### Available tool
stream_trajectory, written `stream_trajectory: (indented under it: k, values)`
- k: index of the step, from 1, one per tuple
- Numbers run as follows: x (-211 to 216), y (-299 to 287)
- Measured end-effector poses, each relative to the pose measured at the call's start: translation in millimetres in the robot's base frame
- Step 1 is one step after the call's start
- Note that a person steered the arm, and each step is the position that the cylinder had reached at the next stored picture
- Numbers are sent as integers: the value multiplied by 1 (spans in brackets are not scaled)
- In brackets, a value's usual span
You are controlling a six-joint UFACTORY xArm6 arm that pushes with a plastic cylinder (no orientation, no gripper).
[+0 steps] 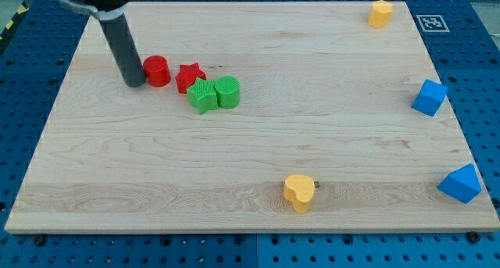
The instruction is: Push the red circle a bit up and right
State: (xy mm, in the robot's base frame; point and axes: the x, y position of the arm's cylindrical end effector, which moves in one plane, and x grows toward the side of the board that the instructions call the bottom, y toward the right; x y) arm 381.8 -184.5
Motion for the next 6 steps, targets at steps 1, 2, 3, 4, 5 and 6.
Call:
stream_trajectory:
  k: [1, 2, 3, 4, 5, 6]
  values:
    - [-14, 0]
    - [-36, 0]
    - [-3, -5]
    - [29, -5]
    - [2, 17]
    - [-16, 30]
